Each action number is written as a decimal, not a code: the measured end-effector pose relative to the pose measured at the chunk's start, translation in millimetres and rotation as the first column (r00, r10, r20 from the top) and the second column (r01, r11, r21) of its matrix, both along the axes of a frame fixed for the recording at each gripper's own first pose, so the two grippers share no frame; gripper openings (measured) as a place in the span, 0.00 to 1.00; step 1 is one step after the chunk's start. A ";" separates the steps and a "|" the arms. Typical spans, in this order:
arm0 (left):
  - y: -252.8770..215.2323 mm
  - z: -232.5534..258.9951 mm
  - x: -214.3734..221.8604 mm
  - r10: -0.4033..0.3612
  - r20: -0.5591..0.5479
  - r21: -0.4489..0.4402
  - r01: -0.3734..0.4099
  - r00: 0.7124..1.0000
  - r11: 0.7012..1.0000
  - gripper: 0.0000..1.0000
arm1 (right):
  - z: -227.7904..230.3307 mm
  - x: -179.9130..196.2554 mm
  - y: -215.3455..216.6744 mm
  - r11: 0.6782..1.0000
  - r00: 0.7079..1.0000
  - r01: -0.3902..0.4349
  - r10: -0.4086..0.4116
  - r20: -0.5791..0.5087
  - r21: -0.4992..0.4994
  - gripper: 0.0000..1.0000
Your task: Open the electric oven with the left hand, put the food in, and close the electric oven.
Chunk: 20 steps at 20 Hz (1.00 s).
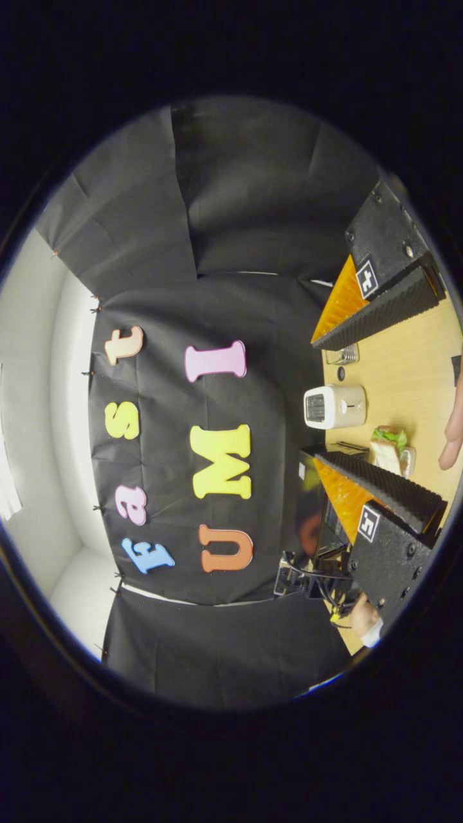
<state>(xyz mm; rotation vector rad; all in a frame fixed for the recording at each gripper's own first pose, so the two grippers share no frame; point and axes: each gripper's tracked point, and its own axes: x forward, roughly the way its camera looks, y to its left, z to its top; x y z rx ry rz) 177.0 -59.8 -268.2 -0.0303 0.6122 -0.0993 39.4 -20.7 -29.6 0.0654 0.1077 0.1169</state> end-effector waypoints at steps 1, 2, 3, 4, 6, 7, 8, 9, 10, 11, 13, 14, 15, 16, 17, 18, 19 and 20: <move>-1.4 -5.4 -6.9 -0.004 -0.002 0.003 0.004 1.000 1.000 0.98 | 0.9 -2.0 0.9 1.000 1.000 -0.002 0.002 0.002 -0.002 1.00; -1.6 -10.9 -12.3 -0.004 -0.004 0.001 0.004 1.000 1.000 0.98 | 0.7 -3.8 1.1 1.000 1.000 -0.001 0.001 0.004 -0.004 1.00; -1.1 -16.8 -19.0 -0.005 -0.007 0.001 0.005 1.000 1.000 0.98 | 1.0 -5.4 0.7 1.000 1.000 0.000 0.000 0.005 -0.007 1.00; -1.5 -22.6 -25.1 -0.007 -0.015 0.001 0.007 1.000 1.000 0.98 | 0.9 -6.4 1.1 1.000 1.000 0.002 -0.002 0.007 -0.009 1.00; -2.8 -37.0 -37.1 -0.015 -0.039 0.000 0.015 0.999 1.000 0.98 | -1.9 -8.9 1.3 1.000 1.000 0.005 -0.005 0.001 -0.009 1.00; -1.1 -43.3 -42.4 -0.022 -0.048 0.001 0.022 0.999 1.000 0.98 | -3.3 -9.7 2.7 1.000 1.000 0.004 -0.004 -0.004 -0.009 0.91; -0.5 -48.7 -46.2 -0.023 -0.054 0.007 0.023 0.998 1.000 0.98 | -4.8 -10.2 3.4 1.000 1.000 0.003 -0.004 -0.007 -0.009 1.00; 2.4 -54.4 -49.4 -0.019 -0.060 0.012 0.020 0.998 1.000 0.96 | -5.1 -10.7 4.2 1.000 1.000 0.003 -0.003 -0.009 -0.011 1.00; 4.5 -57.9 -52.1 -0.018 -0.059 0.014 0.019 0.998 1.000 0.95 | -6.5 -11.2 5.1 1.000 1.000 0.002 -0.002 -0.010 -0.013 1.00; 4.2 -61.7 -54.0 -0.020 -0.054 0.010 0.020 0.998 1.000 0.95 | -6.8 -10.8 6.2 1.000 1.000 0.002 -0.003 -0.012 -0.016 1.00; 7.8 -70.5 -57.8 -0.009 -0.057 0.014 0.010 0.998 1.000 0.96 | -10.9 -10.2 9.5 0.999 1.000 -0.001 0.000 -0.023 -0.037 1.00; 7.8 -72.0 -58.3 -0.011 -0.053 0.015 0.012 0.999 1.000 0.96 | -14.0 -9.9 11.4 0.999 1.000 -0.005 0.004 -0.030 -0.048 0.91; 8.9 -77.2 -56.7 -0.009 -0.049 0.015 0.010 0.999 1.000 0.89 | -16.7 -9.5 14.2 0.998 0.999 -0.011 0.009 -0.039 -0.054 0.91; 9.4 -82.9 -59.1 -0.003 -0.067 0.004 0.003 0.998 1.000 0.94 | -20.3 -9.5 17.3 0.998 0.999 -0.019 0.016 -0.049 -0.058 1.00; 9.3 -90.2 -60.2 0.004 -0.081 -0.007 -0.005 0.997 1.000 0.87 | -22.2 -10.0 19.9 0.998 0.998 -0.027 0.024 -0.057 -0.059 1.00; 8.2 -97.3 -59.8 0.005 -0.097 -0.010 -0.006 0.995 1.000 0.94 | -24.9 -8.8 20.7 0.998 0.998 -0.031 0.027 -0.064 -0.059 1.00; 7.3 -103.1 -61.8 0.000 -0.109 -0.004 -0.001 0.994 1.000 0.94 | -26.6 -7.4 20.7 0.998 0.997 -0.032 0.027 -0.069 -0.061 1.00; 5.1 -103.0 -62.1 -0.004 -0.100 0.000 0.004 0.995 1.000 0.94 | -29.1 -5.1 20.0 0.998 0.997 -0.030 0.025 -0.073 -0.063 1.00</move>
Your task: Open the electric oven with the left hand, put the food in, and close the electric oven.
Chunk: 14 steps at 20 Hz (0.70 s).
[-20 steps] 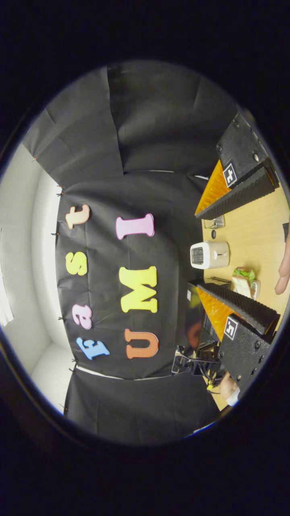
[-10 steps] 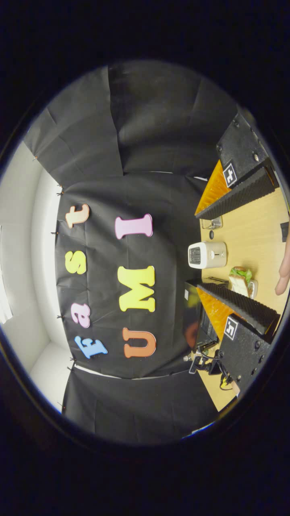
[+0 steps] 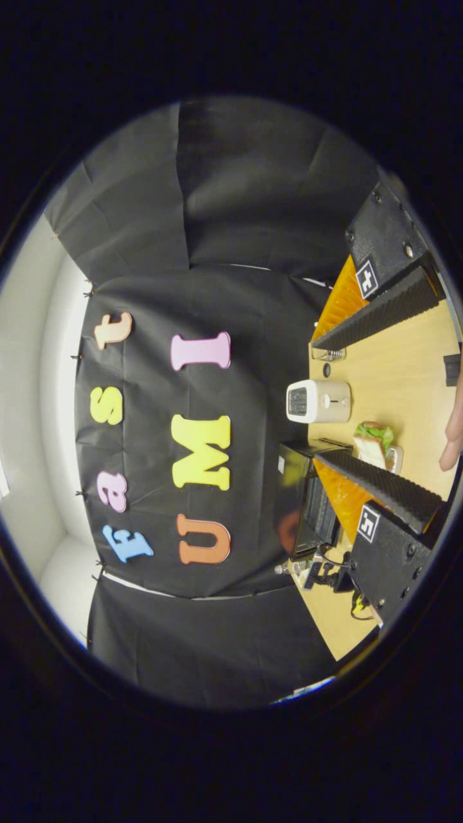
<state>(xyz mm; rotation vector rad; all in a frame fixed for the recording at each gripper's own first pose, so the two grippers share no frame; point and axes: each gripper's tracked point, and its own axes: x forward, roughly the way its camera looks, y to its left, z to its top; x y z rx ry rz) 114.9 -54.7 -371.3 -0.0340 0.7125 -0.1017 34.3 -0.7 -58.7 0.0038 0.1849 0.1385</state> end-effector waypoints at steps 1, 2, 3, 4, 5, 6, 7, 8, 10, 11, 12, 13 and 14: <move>-0.3 1.4 1.4 -0.003 0.016 0.003 0.003 1.000 1.000 0.94 | -1.4 1.8 -0.8 1.000 1.000 0.003 -0.003 -0.004 -0.001 1.00; 0.4 3.2 2.0 -0.001 0.023 0.001 0.001 1.000 1.000 0.92 | -4.5 3.8 -2.0 1.000 1.000 0.006 -0.006 -0.011 0.000 1.00; 1.6 6.1 2.2 0.002 0.032 -0.008 -0.002 0.999 1.000 0.92 | -7.0 6.7 -2.3 1.000 1.000 0.008 -0.008 -0.021 0.003 1.00; 1.8 11.4 3.6 0.003 0.050 -0.022 -0.002 0.999 1.000 0.92 | -10.1 9.5 -3.0 1.000 0.999 0.010 -0.010 -0.031 0.005 1.00; 3.8 17.2 3.6 0.005 0.066 -0.035 -0.003 0.998 0.999 0.92 | -13.6 14.0 -3.3 1.000 0.999 0.011 -0.011 -0.044 0.004 1.00; 6.1 27.1 3.3 0.009 0.084 -0.046 -0.005 0.996 0.999 0.92 | -16.3 18.0 -3.3 1.000 0.999 0.009 -0.010 -0.053 -0.001 1.00; 8.3 38.7 2.1 0.013 0.112 -0.057 -0.007 0.994 0.998 0.92 | -19.5 22.7 -1.9 1.000 0.998 0.003 -0.004 -0.066 -0.008 1.00; 11.1 53.9 1.3 0.019 0.147 -0.063 -0.010 0.989 0.998 0.92 | -25.8 29.1 -1.5 1.000 0.996 0.000 0.000 -0.088 -0.010 1.00; 15.6 89.4 0.1 0.026 0.232 -0.070 -0.010 0.972 0.997 0.91 | -39.0 43.8 0.3 1.000 0.991 -0.010 0.010 -0.132 0.000 1.00; 17.2 108.1 -0.8 0.028 0.274 -0.077 -0.007 0.961 0.997 0.91 | -47.5 51.0 1.8 1.000 0.988 -0.016 0.016 -0.156 0.001 0.91; 17.0 127.8 -4.0 0.028 0.319 -0.081 -0.002 0.947 0.997 0.91 | -57.5 59.8 3.0 1.000 0.982 -0.022 0.023 -0.188 0.005 1.00; 18.0 146.0 -5.5 0.024 0.363 -0.076 0.003 0.931 0.997 0.91 | -67.8 68.0 5.9 0.999 0.974 -0.034 0.036 -0.224 0.012 1.00; 19.2 165.9 -9.2 0.020 0.411 -0.057 0.003 0.911 0.998 0.91 | -79.6 76.8 11.6 0.998 0.963 -0.051 0.056 -0.264 0.023 1.00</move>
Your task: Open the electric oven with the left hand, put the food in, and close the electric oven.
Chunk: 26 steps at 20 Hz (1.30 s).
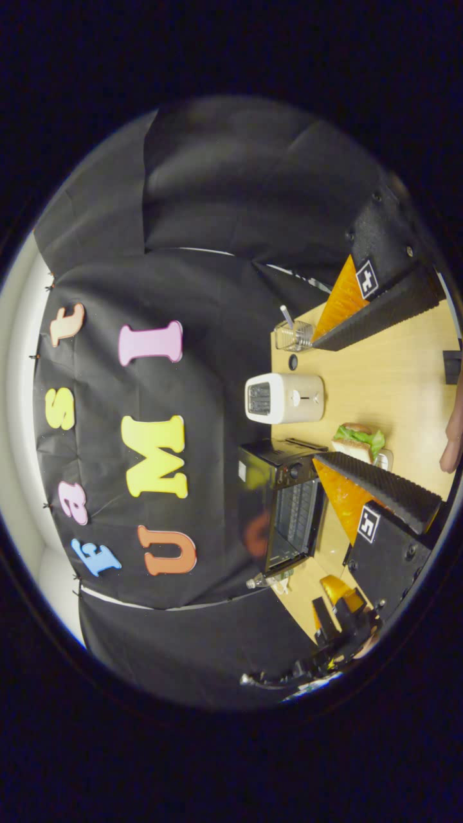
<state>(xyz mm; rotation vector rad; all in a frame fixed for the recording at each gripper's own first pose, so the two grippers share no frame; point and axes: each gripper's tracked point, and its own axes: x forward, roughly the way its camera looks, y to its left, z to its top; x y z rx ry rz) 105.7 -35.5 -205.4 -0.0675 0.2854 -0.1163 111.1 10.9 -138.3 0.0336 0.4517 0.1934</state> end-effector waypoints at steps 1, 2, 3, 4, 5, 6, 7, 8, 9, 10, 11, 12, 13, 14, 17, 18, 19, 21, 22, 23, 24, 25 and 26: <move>3.9 15.1 -3.5 0.012 0.042 0.027 -0.013 0.999 1.000 0.91 | -10.4 7.0 4.2 1.000 0.999 -0.017 0.018 -0.039 0.007 1.00; 8.7 30.1 -6.9 0.026 0.081 0.057 -0.031 0.996 0.998 0.92 | -20.7 13.6 6.7 1.000 0.997 -0.029 0.030 -0.072 0.012 1.00; 12.3 43.8 -10.5 0.030 0.118 0.082 -0.039 0.993 0.996 0.92 | -31.6 22.1 9.0 0.999 0.993 -0.040 0.042 -0.110 0.020 1.00; 13.2 54.4 -14.4 0.030 0.141 0.089 -0.043 0.990 0.995 0.83 | -42.0 29.0 13.0 0.998 0.988 -0.055 0.058 -0.144 0.029 0.92; 11.3 63.6 -20.5 0.033 0.152 0.086 -0.047 0.988 0.995 0.93 | -53.5 34.6 16.4 0.996 0.980 -0.073 0.079 -0.181 0.041 1.00; 10.4 72.1 -25.7 0.036 0.165 0.072 -0.048 0.986 0.996 0.93 | -65.7 38.3 21.5 0.994 0.971 -0.094 0.104 -0.216 0.055 0.92; 8.5 79.8 -31.0 0.034 0.174 0.057 -0.045 0.984 0.997 0.93 | -77.5 42.4 24.1 0.991 0.959 -0.112 0.126 -0.254 0.067 1.00; 8.4 86.2 -35.1 0.035 0.183 0.049 -0.045 0.983 0.998 0.85 | -89.8 44.6 28.3 0.987 0.944 -0.137 0.155 -0.291 0.082 1.00; 12.1 91.1 -38.8 0.041 0.186 0.047 -0.050 0.982 0.998 0.94 | -101.8 47.2 31.9 0.982 0.927 -0.159 0.184 -0.327 0.101 0.92; 15.8 97.8 -43.1 0.048 0.198 0.053 -0.060 0.979 0.997 0.95 | -115.4 48.8 34.5 0.977 0.907 -0.176 0.207 -0.367 0.119 1.00; 19.0 105.3 -45.2 0.056 0.214 0.062 -0.071 0.975 0.996 0.95 | -125.9 51.4 38.3 0.970 0.886 -0.195 0.238 -0.398 0.148 0.99; 22.3 110.7 -48.1 0.065 0.228 0.069 -0.082 0.971 0.994 0.95 | -136.4 53.4 44.0 0.960 0.864 -0.210 0.271 -0.425 0.184 0.99; 23.2 115.8 -50.7 0.070 0.239 0.071 -0.090 0.969 0.993 0.95 | -144.6 54.1 49.1 0.949 0.839 -0.219 0.303 -0.453 0.228 0.99; 23.4 118.7 -53.1 0.075 0.244 0.072 -0.095 0.967 0.993 0.95 | -150.7 54.5 54.7 0.934 0.811 -0.226 0.339 -0.478 0.278 0.98; 27.6 119.9 -56.9 0.096 0.248 0.077 -0.118 0.964 0.990 0.96 | -169.9 53.5 68.0 0.889 0.732 -0.243 0.431 -0.528 0.388 0.82; 27.8 118.5 -57.1 0.097 0.242 0.076 -0.119 0.965 0.990 0.96 | -175.1 53.2 72.8 0.876 0.711 -0.243 0.453 -0.538 0.416 0.81; 28.6 115.8 -56.8 0.102 0.234 0.074 -0.122 0.967 0.990 0.95 | -179.5 53.2 75.6 0.865 0.692 -0.236 0.470 -0.548 0.444 0.80; 30.2 109.8 -57.3 0.105 0.217 0.077 -0.124 0.970 0.989 0.96 | -180.9 52.0 88.0 0.818 0.652 -0.205 0.524 -0.549 0.538 0.77; 31.9 107.1 -57.0 0.107 0.207 0.084 -0.126 0.972 0.988 0.96 | -183.1 49.3 89.7 0.799 0.619 -0.200 0.552 -0.559 0.567 0.83; 33.3 104.5 -56.4 0.109 0.199 0.091 -0.129 0.974 0.987 0.96 | -183.9 53.5 92.8 0.781 0.614 -0.186 0.566 -0.550 0.596 0.67; 34.6 103.1 -57.2 0.112 0.191 0.094 -0.132 0.975 0.987 0.96 | -189.2 56.8 91.7 0.778 0.608 -0.174 0.567 -0.556 0.603 0.63; 34.3 102.5 -57.8 0.112 0.188 0.092 -0.131 0.976 0.987 0.96 | -190.2 57.8 91.0 0.767 0.600 -0.158 0.575 -0.556 0.622 0.56; 34.0 102.7 -58.8 0.110 0.187 0.087 -0.128 0.976 0.988 0.95 | -190.1 57.0 93.5 0.758 0.594 -0.148 0.582 -0.555 0.636 0.51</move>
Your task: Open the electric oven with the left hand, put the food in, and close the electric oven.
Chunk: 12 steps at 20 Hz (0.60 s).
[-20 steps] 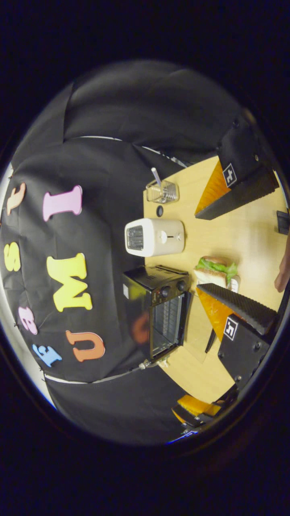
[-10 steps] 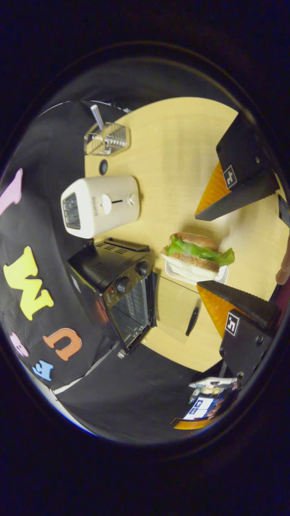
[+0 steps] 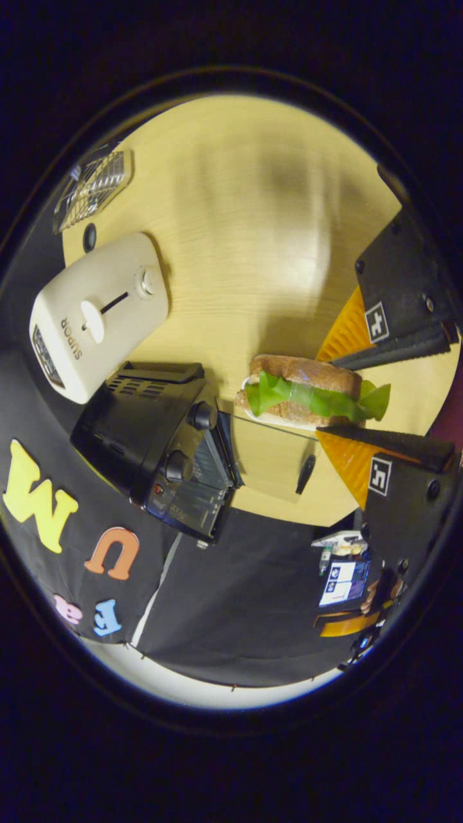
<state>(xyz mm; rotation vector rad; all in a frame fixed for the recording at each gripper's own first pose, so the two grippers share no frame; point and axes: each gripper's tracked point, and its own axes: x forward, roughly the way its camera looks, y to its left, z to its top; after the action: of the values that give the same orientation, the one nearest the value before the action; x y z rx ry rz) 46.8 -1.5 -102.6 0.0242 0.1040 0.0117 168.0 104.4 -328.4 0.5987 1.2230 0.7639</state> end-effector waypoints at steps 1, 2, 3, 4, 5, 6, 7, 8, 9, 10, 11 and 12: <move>1.2 -0.9 -1.7 -0.001 -0.003 -0.005 0.001 1.000 1.000 0.95 | 0.5 -0.7 -1.2 1.000 1.000 0.002 -0.002 0.001 0.011 0.39; 4.0 -1.5 -3.9 0.003 -0.002 -0.009 -0.003 1.000 1.000 0.95 | 1.5 -1.6 -2.6 1.000 1.000 0.010 -0.010 0.006 0.012 0.31; 8.2 -0.7 -9.6 0.009 -0.001 -0.015 -0.009 1.000 1.000 0.95 | 3.7 -2.4 -3.2 1.000 1.000 0.023 -0.023 0.007 0.012 0.29; 11.0 -1.1 -12.9 0.013 -0.002 -0.022 -0.013 1.000 1.000 0.95 | 6.7 -4.4 -4.7 0.999 0.999 0.035 -0.035 0.015 0.009 0.37; 13.1 -1.4 -13.9 0.015 -0.002 -0.030 -0.015 1.000 0.999 0.95 | 12.4 -4.4 -7.5 0.999 0.998 0.048 -0.048 0.034 0.006 0.27; 15.0 -1.0 -15.1 0.017 0.000 -0.041 -0.017 1.000 0.999 0.95 | 17.8 -6.7 -12.0 0.998 0.997 0.061 -0.061 0.056 -0.001 0.36; 15.8 -0.4 -16.4 0.014 0.002 -0.048 -0.014 1.000 0.999 0.95 | 22.4 -7.9 -15.3 0.997 0.994 0.081 -0.081 0.074 -0.007 0.36; 15.9 0.8 -19.4 0.008 0.006 -0.054 -0.008 1.000 0.998 0.95 | 28.5 -10.9 -17.9 0.995 0.991 0.100 -0.099 0.089 -0.008 0.36; 16.7 1.8 -21.5 0.004 0.012 -0.056 -0.003 1.000 0.998 0.95 | 35.0 -14.7 -18.0 0.994 0.988 0.111 -0.111 0.103 0.001 0.36; 18.3 3.2 -23.1 0.002 0.020 -0.057 0.000 1.000 0.998 0.95 | 41.8 -18.8 -16.7 0.992 0.986 0.123 -0.124 0.114 0.022 0.36; 20.0 4.4 -24.1 0.001 0.027 -0.058 0.001 1.000 0.998 0.95 | 49.8 -23.1 -12.8 0.989 0.983 0.135 -0.140 0.117 0.053 0.36; 22.6 4.3 -26.1 0.002 0.032 -0.063 0.000 0.999 0.998 0.95 | 55.8 -29.4 -8.8 0.985 0.981 0.148 -0.158 0.114 0.087 0.36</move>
<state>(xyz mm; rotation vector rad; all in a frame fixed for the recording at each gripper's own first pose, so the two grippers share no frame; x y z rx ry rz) 20.7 21.2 -98.3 -0.0388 0.0723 0.0098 138.6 95.6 -272.6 0.6928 1.0275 0.7101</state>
